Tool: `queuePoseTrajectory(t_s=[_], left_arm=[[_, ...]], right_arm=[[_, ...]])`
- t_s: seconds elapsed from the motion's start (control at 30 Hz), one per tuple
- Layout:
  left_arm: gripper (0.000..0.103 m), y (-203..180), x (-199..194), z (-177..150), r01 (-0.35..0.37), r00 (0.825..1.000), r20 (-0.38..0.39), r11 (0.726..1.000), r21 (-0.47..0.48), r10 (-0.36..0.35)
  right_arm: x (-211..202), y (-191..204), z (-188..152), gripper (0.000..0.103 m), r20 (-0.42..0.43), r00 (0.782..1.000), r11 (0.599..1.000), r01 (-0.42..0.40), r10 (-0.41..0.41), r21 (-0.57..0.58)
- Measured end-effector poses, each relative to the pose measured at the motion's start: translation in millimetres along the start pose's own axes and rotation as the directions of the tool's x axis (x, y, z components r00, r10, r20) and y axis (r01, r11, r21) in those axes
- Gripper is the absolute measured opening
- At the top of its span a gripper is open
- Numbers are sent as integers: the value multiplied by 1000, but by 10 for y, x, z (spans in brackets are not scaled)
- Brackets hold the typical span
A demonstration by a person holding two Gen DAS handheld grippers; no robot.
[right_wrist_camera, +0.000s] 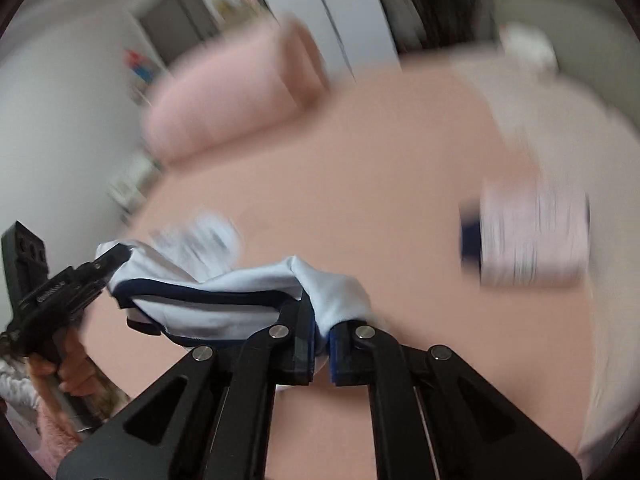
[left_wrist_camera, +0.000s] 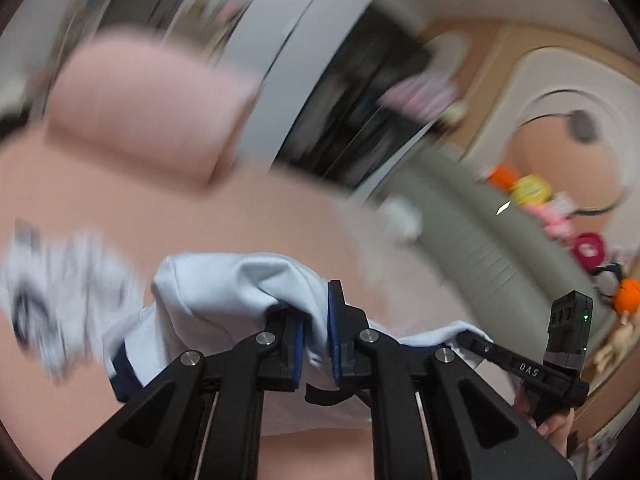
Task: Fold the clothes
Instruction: 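Lift the shirt and lay it flat on the bed with both grippers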
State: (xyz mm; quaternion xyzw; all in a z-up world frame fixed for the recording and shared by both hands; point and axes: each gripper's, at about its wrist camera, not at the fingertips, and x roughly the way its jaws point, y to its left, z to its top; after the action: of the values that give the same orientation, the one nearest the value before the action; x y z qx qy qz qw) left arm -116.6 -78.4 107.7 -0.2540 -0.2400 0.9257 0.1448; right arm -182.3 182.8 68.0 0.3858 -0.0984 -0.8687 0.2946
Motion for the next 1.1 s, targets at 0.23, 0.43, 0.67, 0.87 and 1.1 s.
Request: queuePoseTrajectory(t_s=[0.23, 0.43, 0.67, 0.87, 1.1], left_arm=[[11, -204, -283, -176, -19, 999, -46, 1000, 10, 20], [13, 347, 43, -1360, -189, 939, -303, 981, -47, 166], [48, 980, 387, -2730, -375, 770, -576, 925, -58, 276], [48, 703, 380, -2759, -384, 765, -498, 910, 155, 407], [48, 413, 249, -2851, -270, 766, -496, 905, 329, 409]], right_arm=[[-310, 14, 258, 4, 69, 998, 1000, 2, -2, -9], [596, -674, -991, 9, -338, 938, 987, 120, -78, 105], [1046, -995, -1846, 11, -505, 855, 963, 221, -116, 153], [1128, -505, -1825, 20, -472, 842, 963, 256, -262, -78], [1047, -225, -1917, 20, -363, 889, 957, 222, -278, -188]])
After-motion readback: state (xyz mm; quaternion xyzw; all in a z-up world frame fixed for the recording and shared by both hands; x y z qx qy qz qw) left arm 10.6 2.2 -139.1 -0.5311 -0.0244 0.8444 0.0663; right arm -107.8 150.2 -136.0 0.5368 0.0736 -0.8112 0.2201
